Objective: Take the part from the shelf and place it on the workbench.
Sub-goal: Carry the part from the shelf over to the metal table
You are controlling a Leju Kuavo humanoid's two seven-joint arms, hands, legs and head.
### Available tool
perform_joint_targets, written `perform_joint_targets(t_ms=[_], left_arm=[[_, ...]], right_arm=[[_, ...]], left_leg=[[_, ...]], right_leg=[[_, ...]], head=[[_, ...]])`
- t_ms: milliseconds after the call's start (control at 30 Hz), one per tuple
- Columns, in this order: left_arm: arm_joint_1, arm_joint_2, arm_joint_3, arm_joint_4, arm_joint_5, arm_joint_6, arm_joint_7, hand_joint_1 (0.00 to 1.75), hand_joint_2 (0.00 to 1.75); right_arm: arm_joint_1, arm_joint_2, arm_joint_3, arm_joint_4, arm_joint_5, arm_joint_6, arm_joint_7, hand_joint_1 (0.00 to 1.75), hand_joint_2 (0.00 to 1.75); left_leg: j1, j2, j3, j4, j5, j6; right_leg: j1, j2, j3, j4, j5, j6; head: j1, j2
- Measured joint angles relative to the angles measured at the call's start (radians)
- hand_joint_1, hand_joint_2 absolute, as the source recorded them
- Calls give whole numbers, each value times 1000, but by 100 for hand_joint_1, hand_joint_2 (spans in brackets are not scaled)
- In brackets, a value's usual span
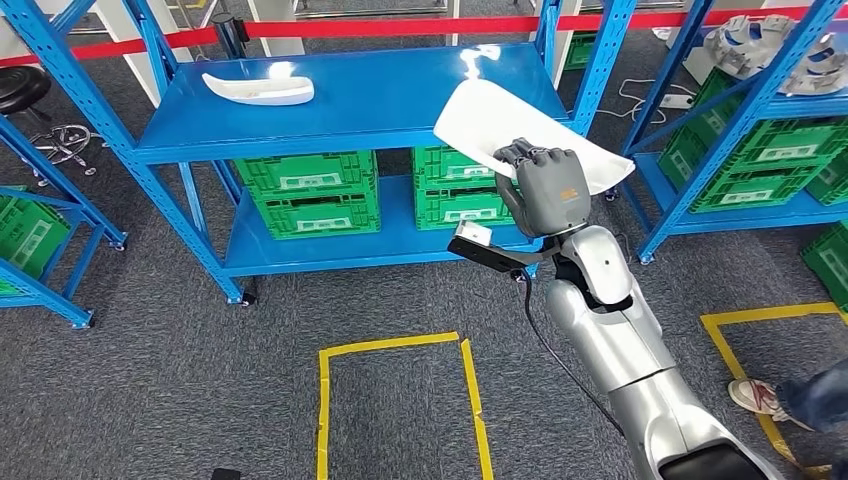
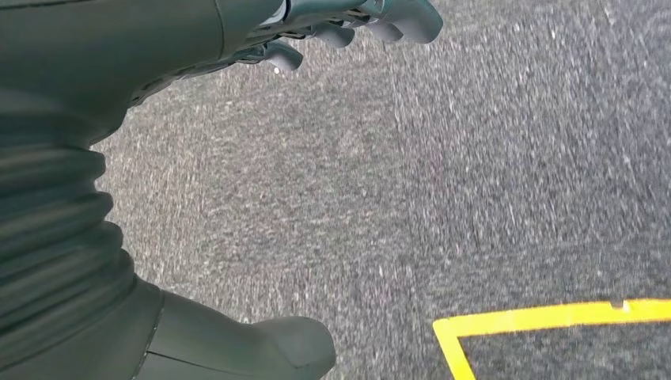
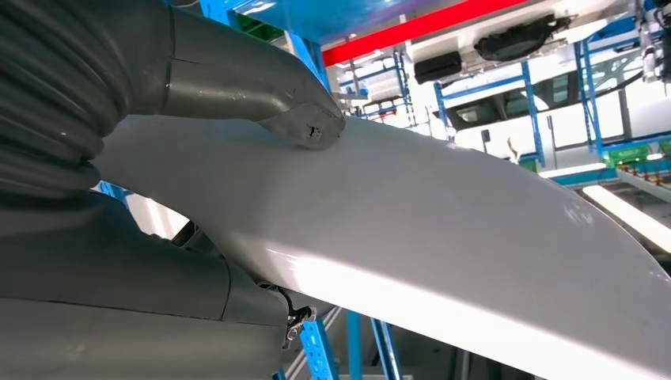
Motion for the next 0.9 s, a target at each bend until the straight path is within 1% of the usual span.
perform_joint_targets(t_ms=[133, 233, 367, 567, 700, 767, 833, 867, 900], left_arm=[[0, -3, 0, 0, -1, 0, 0, 0, 175], [0, -3, 0, 0, -2, 0, -1, 0, 175], [0, -3, 0, 0, -4, 0, -1, 0, 175], [0, -3, 0, 0, -6, 0, 0, 0, 175], [1, -2, 0, 0, -10, 0, -4, 0, 175], [1, 0, 0, 0, -15, 0, -10, 0, 175], [0, 3, -1, 0, -21, 0, -15, 0, 175], [-1, 3, -1, 0, -24, 0, -17, 0, 175], [-2, 4, -2, -1, -27, 0, -18, 0, 175]], right_arm=[[1, 0, -2, 0, 5, 0, 5, 175, 175], [4, 0, -6, 1, 4, 6, 12, 175, 175], [7, -2, -8, 3, -2, 17, -1, 175, 175], [10, -4, -8, 2, 1, 6, -2, 175, 175], [21, -8, -10, -11, 4, -19, 0, 175, 175], [29, -14, -12, -24, 4, -30, 0, 175, 175], [37, -26, -17, -41, 4, -38, 1, 175, 175], [41, -35, -20, -52, 4, -41, 1, 175, 175], [46, -45, -25, -64, 3, -44, 1, 175, 175]], left_leg=[[0, 0, -3, 2, 2, 6], [-1, 0, -4, 2, 4, 9], [-1, 0, -5, 3, 5, 11], [-1, 0, -5, 3, 6, 11], [-5, 0, -8, 8, 4, 16], [-7, 0, -9, 9, 3, 19], [-4, -1, -6, 0, 7, 27], [-1, -3, -3, -8, 11, 33], [3, -4, -1, -15, 16, 37]], right_leg=[[0, 0, 0, -5, 5, 8], [-1, 0, 0, -6, 8, 13], [-1, 0, -1, -6, 9, 15], [-1, 0, -1, -7, 11, 16], [-6, 0, -2, -7, 12, 22], [-7, -1, -1, -9, 12, 25], [-7, -3, 0, -8, 11, 31], [-7, -3, -4, 2, 1, 33], [-6, -3, -17, 33, -20, 36]], head=[[0, 0], [0, 0], [0, 0], [0, 0], [0, 0], [0, 0], [0, 0], [0, 0], [1, 0]])
